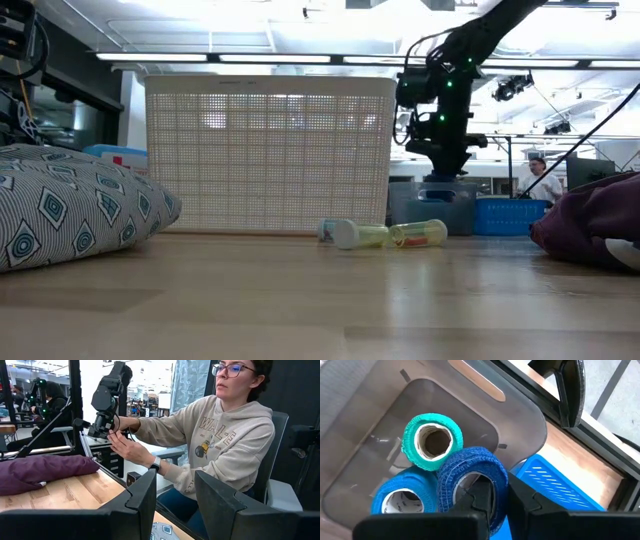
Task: Pick & Place Medicine items
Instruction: Put the dark blue bandage into the black bin
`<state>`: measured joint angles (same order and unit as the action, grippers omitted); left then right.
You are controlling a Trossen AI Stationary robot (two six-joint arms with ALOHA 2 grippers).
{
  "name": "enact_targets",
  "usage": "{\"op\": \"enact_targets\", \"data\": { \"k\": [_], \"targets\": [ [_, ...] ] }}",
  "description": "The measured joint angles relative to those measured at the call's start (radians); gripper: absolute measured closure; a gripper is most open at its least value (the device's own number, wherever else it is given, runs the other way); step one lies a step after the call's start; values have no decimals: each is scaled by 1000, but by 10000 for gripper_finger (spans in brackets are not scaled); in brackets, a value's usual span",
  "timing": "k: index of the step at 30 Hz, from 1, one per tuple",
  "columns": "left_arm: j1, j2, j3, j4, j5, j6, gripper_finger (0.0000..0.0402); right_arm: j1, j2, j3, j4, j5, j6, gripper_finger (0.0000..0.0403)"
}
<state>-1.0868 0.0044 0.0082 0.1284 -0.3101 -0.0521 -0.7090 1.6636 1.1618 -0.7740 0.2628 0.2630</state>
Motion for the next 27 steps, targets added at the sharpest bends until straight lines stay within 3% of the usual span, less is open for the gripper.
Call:
{"op": "enact_targets", "data": {
  "k": [10, 27],
  "targets": [
    [0, 0, 0, 0, 0, 0, 274, 0, 11, 0, -1, -1, 2, 369],
    [0, 0, 0, 0, 0, 0, 274, 8, 14, 0, 39, -67, -6, 265]
  ]
}}
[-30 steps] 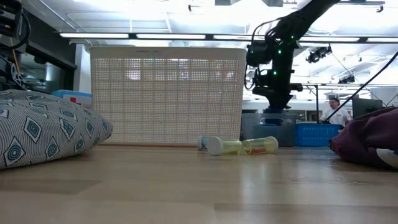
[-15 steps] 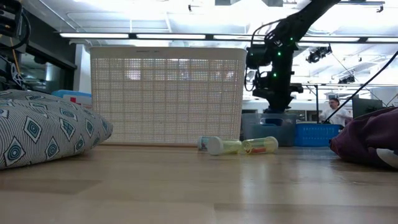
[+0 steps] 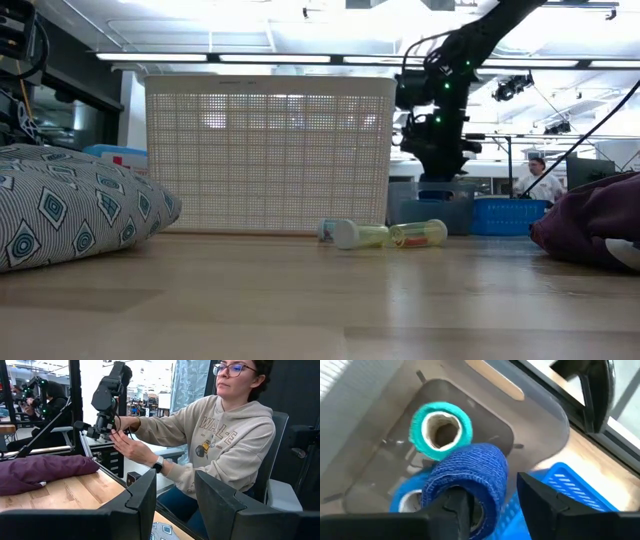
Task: Pick & Place Medicine items
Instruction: Put the dark blue bandage into the black bin
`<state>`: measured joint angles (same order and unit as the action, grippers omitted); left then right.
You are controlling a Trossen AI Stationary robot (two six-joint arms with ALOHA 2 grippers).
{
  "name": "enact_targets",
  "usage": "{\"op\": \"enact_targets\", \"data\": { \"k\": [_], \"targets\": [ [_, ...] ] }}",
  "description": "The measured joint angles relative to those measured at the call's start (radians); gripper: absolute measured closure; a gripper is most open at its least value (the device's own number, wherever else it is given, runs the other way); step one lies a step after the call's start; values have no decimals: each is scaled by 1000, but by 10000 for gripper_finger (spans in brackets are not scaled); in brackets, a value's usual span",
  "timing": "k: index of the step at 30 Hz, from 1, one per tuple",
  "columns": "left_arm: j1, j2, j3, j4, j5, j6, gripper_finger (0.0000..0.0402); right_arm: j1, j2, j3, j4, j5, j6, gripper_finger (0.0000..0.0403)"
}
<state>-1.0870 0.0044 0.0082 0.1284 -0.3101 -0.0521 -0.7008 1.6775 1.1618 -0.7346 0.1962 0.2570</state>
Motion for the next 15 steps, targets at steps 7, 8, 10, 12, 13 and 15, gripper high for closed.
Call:
{"op": "enact_targets", "data": {
  "k": [7, 8, 10, 12, 13, 15],
  "targets": [
    [0, 0, 0, 0, 0, 0, 274, 2, 0, 0, 32, -17, 0, 257],
    [0, 0, 0, 0, 0, 0, 274, 2, 0, 0, 29, -13, 0, 258],
    [0, 0, 0, 0, 0, 0, 274, 2, 0, 0, 16, -8, 0, 258],
    [0, 0, 0, 0, 0, 0, 274, 2, 0, 0, 0, 14, 0, 257],
    [0, 0, 0, 0, 0, 0, 274, 1, 0, 0, -6, 27, 0, 256],
    [0, 0, 0, 0, 0, 0, 274, 1, 0, 0, -7, 61, -1, 255]
  ]
}}
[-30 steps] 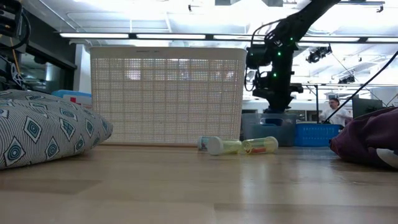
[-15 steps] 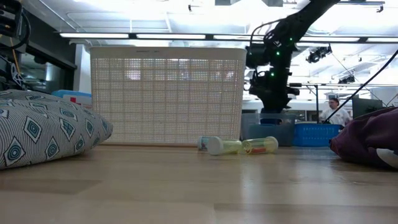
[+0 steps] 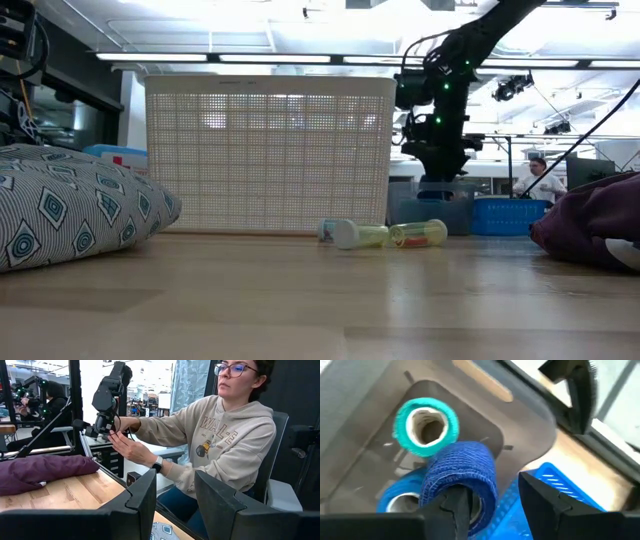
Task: Pick & Place Medicine items
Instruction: Put the dark blue bandage into the black bin
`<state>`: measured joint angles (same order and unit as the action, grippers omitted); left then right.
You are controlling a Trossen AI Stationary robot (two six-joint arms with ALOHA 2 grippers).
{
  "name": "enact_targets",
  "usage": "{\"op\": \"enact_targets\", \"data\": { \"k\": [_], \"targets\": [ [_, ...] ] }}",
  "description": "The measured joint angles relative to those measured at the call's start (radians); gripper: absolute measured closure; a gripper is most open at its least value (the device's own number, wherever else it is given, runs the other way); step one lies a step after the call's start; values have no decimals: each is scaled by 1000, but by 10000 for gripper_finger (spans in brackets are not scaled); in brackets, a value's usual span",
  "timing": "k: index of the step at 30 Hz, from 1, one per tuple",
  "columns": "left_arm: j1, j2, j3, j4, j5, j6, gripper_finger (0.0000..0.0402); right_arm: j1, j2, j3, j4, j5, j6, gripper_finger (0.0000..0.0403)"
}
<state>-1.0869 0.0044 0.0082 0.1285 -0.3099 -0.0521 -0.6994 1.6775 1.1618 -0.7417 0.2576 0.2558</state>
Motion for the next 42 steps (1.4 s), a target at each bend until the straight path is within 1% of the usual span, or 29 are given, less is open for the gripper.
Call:
{"op": "enact_targets", "data": {
  "k": [5, 9, 16, 24, 30, 34, 42],
  "targets": [
    [0, 0, 0, 0, 0, 0, 274, -1, 0, 0, 35, 51, -26, 252],
    [0, 0, 0, 0, 0, 0, 274, -2, -1, 0, 70, 66, -31, 252],
    [0, 0, 0, 0, 0, 0, 274, -4, -1, 0, 88, 66, -44, 252],
    [0, 0, 0, 0, 0, 0, 274, 14, -2, 0, -1, 57, -27, 252],
    [0, 0, 0, 0, 0, 0, 274, 20, -2, 0, -4, 51, -25, 252],
    [0, 0, 0, 0, 0, 0, 274, 19, -2, 0, -18, 25, -21, 252],
    [0, 0, 0, 0, 0, 0, 274, 10, -22, 0, -3, 22, -22, 252]
  ]
}}
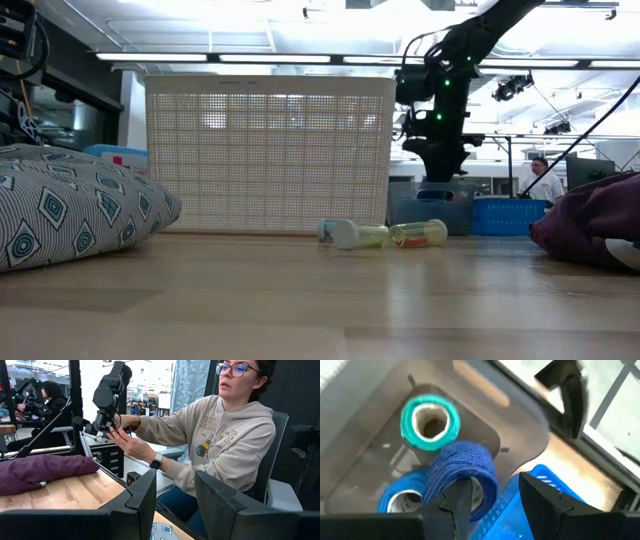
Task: Pick & Place Medicine items
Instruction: Put the dark blue bandage into the black bin, then put the right yellow pill bottle into the blue bin
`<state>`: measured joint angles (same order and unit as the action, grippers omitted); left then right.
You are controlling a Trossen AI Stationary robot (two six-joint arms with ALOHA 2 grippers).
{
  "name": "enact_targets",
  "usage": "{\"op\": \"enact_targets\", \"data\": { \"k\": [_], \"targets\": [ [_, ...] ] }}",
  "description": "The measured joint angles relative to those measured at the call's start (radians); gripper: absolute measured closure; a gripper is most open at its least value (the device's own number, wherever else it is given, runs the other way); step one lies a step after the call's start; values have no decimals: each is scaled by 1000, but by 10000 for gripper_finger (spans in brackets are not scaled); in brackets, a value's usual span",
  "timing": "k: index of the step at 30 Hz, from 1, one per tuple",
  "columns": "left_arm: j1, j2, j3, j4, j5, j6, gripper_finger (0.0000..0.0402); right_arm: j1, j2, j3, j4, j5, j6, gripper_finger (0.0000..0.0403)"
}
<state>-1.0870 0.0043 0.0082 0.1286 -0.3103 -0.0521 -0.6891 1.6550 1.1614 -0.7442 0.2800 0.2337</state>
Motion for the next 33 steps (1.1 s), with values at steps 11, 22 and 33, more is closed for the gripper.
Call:
{"op": "enact_targets", "data": {
  "k": [11, 22, 33],
  "targets": [
    [0, 0, 0, 0, 0, 0, 274, -11, -62, 0, -3, -26, -25, 252],
    [0, 0, 0, 0, 0, 0, 274, -11, -65, 0, -1, -28, -22, 252],
    [0, 0, 0, 0, 0, 0, 274, -11, -65, 0, -19, -49, -20, 252]
  ]
}}
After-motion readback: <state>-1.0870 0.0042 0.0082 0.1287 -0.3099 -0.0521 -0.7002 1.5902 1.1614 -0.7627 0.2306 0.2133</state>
